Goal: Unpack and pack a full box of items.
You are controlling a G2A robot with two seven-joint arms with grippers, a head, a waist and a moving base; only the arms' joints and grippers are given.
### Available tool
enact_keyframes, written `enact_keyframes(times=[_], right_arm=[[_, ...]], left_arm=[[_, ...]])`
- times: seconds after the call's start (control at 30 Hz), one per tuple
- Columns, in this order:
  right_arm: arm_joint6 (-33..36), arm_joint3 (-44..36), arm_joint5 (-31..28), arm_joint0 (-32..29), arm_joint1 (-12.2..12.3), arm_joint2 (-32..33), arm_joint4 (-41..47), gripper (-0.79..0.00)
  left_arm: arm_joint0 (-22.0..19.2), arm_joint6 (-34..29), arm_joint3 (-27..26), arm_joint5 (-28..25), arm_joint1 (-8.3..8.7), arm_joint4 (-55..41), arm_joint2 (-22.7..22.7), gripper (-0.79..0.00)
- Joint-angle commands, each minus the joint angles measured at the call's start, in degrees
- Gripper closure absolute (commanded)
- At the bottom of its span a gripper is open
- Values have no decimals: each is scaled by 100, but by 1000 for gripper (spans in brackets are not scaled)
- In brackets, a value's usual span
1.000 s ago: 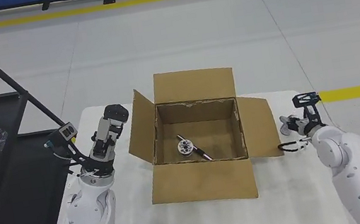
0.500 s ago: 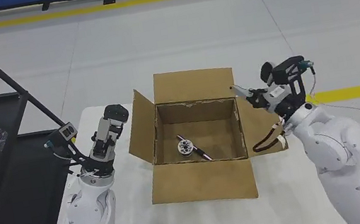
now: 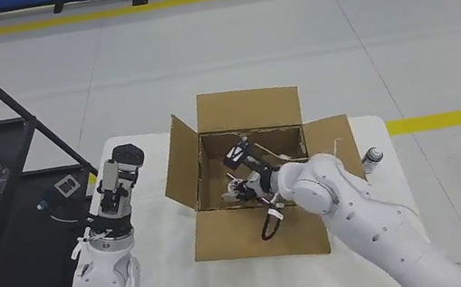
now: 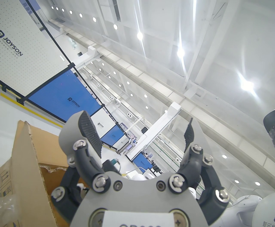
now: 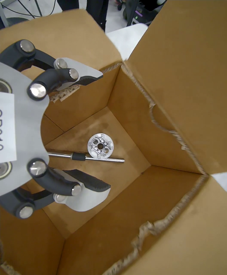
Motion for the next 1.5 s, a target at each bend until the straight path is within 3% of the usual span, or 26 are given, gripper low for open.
enact_keyframes(times=[0.0,0.3,0.53,0.6,0.67,0.8,0.87,1.2,1.37,1.47], right_arm=[[-91,488,174,200,-157,-307,31,-785],[-277,1951,469,898,-798,-1046,362,-785],[-264,2817,537,1210,-1162,-1333,394,-785],[-270,3055,512,1277,-1267,-1374,448,-665],[-267,3249,474,1337,-1343,-1401,468,-385],[-332,3537,408,1422,-1462,-1420,502,-157],[-371,3690,353,1476,-1520,-1413,526,0],[-559,3737,-98,1833,-1513,-1066,775,0],[-378,3091,-398,1849,-1215,-659,742,0],[-149,2294,-433,1622,-897,-222,604,0]], left_arm=[[-1,-2,1,-1,0,0,1,-785],[-1,-2,1,-1,0,0,1,-785],[-1,-2,1,-1,0,0,1,-785],[-1,-2,1,-1,0,0,1,-785],[-1,-2,1,-1,0,0,1,-785],[-1,-2,1,-1,0,0,1,-785],[-1,-2,1,-1,0,0,1,-785],[-1,-2,1,-1,0,0,1,-785],[-1,-2,1,-1,0,0,1,-785],[-1,-2,1,-1,0,0,1,-785]])
